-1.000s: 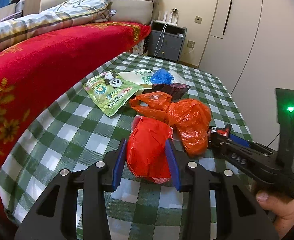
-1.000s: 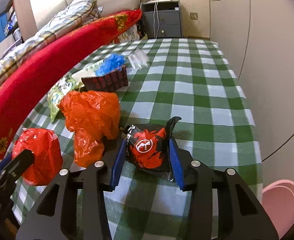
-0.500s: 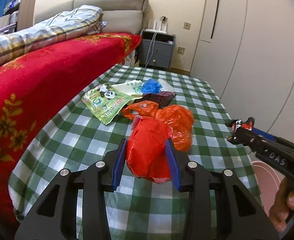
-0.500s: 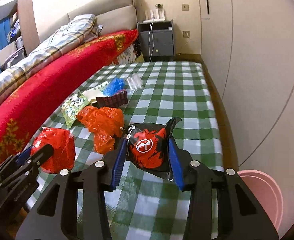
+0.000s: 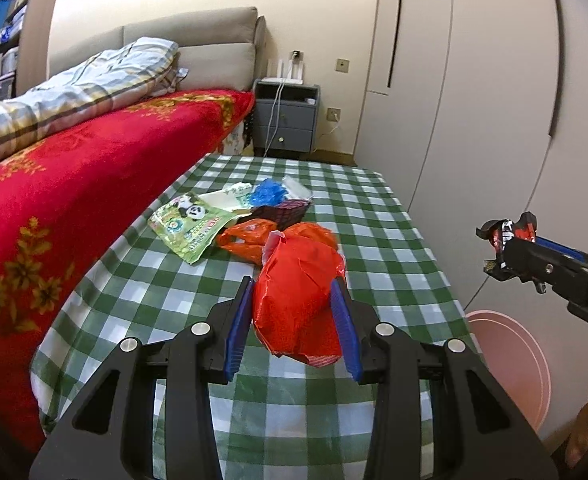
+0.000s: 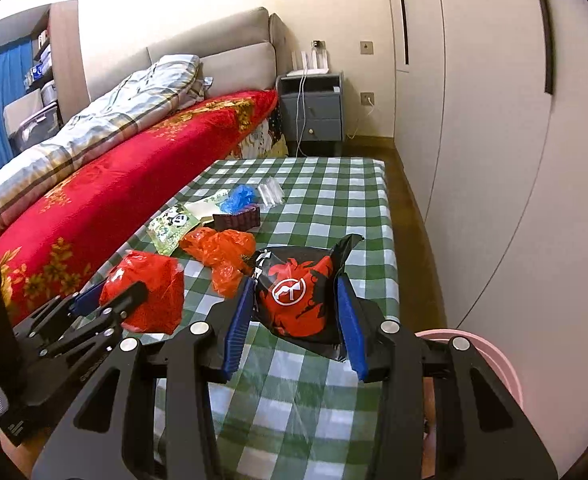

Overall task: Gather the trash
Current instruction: 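Carry the red bag and black-red wrapper to the pink bin and open both tools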

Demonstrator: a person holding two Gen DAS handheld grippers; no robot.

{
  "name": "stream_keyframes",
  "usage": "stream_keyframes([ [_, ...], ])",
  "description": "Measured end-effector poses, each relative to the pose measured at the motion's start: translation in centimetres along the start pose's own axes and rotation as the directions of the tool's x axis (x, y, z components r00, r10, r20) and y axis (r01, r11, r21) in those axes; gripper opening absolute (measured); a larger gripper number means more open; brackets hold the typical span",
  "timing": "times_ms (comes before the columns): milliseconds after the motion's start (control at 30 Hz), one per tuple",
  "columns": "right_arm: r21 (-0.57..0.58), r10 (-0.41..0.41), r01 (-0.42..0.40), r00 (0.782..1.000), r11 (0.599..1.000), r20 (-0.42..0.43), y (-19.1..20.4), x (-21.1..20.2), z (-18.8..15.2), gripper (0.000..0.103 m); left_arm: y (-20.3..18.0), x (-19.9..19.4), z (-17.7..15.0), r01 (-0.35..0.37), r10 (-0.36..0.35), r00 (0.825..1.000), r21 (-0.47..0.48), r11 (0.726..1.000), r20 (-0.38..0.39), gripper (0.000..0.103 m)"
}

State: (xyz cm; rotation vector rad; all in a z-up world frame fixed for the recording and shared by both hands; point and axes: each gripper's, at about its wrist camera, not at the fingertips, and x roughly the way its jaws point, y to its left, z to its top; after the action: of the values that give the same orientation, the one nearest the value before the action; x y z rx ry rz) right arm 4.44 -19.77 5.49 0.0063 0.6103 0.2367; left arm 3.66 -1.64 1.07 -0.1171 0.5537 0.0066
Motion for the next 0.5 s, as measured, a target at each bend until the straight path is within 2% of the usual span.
stream_keyframes([
  [500,-0.021,-0.058,0.059,0.998,0.998,0.025,-2.5,-5.7,-1.2,0.042,-3.4,-1.7,-0.3,0.074,-0.075,0.997,0.057,0.996,0.023,0.039],
])
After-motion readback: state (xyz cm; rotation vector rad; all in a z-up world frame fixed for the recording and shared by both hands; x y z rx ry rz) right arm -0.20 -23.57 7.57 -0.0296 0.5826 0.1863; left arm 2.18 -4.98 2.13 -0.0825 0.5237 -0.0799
